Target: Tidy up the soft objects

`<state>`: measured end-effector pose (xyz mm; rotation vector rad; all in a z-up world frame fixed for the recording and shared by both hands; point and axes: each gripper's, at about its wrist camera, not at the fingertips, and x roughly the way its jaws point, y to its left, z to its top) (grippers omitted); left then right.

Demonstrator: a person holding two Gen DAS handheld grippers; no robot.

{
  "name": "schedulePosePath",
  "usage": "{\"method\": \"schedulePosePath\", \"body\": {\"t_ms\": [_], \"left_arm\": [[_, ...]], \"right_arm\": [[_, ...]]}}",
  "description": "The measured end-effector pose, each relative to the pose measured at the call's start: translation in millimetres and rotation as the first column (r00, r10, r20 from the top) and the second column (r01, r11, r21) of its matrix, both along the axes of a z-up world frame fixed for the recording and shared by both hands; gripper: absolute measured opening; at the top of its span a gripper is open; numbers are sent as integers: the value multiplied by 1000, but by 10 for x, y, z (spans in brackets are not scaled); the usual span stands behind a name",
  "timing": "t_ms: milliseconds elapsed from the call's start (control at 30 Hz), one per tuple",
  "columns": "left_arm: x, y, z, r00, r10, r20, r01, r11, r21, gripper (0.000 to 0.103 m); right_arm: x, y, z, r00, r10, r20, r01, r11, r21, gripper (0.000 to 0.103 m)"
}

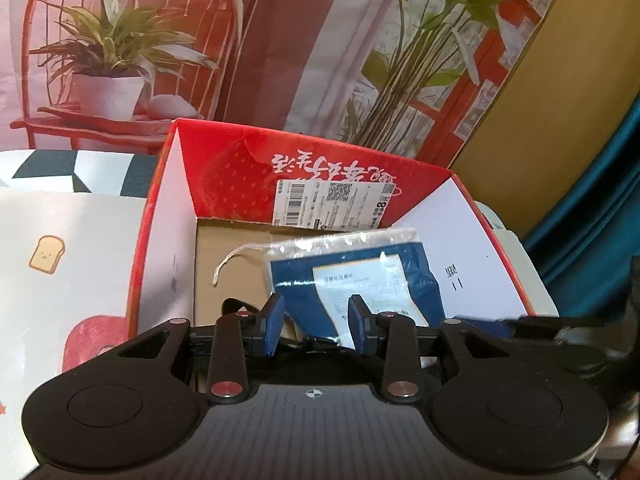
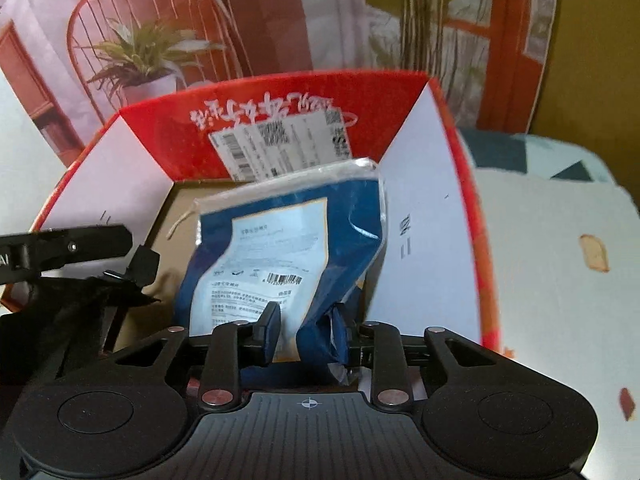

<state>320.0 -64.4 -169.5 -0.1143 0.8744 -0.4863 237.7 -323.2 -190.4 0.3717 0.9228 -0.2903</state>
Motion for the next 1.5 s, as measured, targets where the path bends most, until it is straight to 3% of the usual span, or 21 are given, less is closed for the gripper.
{"method": "schedulePosePath", "body": {"t_ms": [133,400,500,767,867,967,1033,1167,1233,1400,1500], "left_arm": [[-102,104,44,1000,0,7,0,1000,-10,37],[-295,187,40,1000,-6,6,6,1000,-6,37],[-365,213,50,1000,-8,14,8,1000,-13,37],[-536,266,130,998,-18,64,18,1000,-11,37],[-583,284,155,997,-20,77,20,1000,-8,37],[-597,295,161,997,-16,80,17,1000,-15,37],[-610,304,156,996,-14,86,16,1000,-17,37],[-621,300,153,996,-13,93,14,1000,-15,37],[-611,309,157,996,-11,89,13,1000,-23,38],[-522,392,145,996,49,80,-47,998,-30,38],[-449,469,153,991,106,83,-103,994,-36,38]], "right_arm": [[-185,20,227,997,-10,82,9,1000,7,44],[-421,107,592,979,-14,202,-12,992,127,48],[-497,173,669,975,-10,221,-26,987,161,54],[-666,298,633,977,-48,210,-16,957,289,54],[-704,320,585,974,-72,214,-9,934,358,50],[-702,326,526,973,-93,211,-11,896,444,40],[-695,334,502,970,-108,217,-10,877,481,28],[-668,305,442,965,-159,210,13,824,567,20],[-662,298,440,962,-164,218,15,831,556,10],[-506,249,511,963,-100,250,-18,902,431,6],[-330,265,585,966,-10,257,-53,970,238,6]]}}
